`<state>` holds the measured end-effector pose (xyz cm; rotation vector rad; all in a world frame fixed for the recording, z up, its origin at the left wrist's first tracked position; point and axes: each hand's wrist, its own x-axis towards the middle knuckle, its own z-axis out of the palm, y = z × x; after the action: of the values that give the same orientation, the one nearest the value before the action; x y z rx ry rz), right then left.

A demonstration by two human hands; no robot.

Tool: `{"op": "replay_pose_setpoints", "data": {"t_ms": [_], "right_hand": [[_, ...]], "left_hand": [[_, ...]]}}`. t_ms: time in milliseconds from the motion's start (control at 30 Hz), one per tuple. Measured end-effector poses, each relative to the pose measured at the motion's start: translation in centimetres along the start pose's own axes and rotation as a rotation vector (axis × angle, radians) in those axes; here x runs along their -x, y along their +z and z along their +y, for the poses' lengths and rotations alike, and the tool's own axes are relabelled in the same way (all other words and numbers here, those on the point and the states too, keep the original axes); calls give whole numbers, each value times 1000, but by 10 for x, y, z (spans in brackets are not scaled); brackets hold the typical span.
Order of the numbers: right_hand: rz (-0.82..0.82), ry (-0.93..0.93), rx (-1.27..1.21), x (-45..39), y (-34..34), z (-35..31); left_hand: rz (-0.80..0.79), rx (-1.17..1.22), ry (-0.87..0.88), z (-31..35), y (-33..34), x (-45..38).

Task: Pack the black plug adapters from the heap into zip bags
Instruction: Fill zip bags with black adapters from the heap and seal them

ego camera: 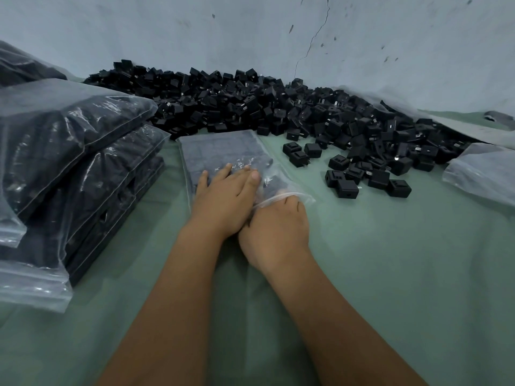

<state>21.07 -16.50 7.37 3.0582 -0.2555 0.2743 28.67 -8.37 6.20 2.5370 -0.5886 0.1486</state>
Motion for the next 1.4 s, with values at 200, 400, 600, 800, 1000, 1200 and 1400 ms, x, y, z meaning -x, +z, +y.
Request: {"op": "replay_pose_setpoints", "data": {"t_ms": [200,400,600,800,1000,1200,1400], "right_hand": [[17,-3,36,-3,1,2],[-94,-62,155,-7,-4,2],[-122,-91,168,-13,-8,2],[-114,-123,123,-25,-9,2],[-125,-98,231,-36,-3,0],[98,-127,40,-35,9,7],[338,-195,-126,-26,0,17]], "left_hand": [[34,37,1,0,2,-1],[29,42,5,-1,2,0],[25,53,-4,0,2,-2],[6,57,12,-2,1,-2],[-7,51,21,0,-1,-2],[-18,69,19,0,-1,0],[-25,154,-7,2,-6,3]]}}
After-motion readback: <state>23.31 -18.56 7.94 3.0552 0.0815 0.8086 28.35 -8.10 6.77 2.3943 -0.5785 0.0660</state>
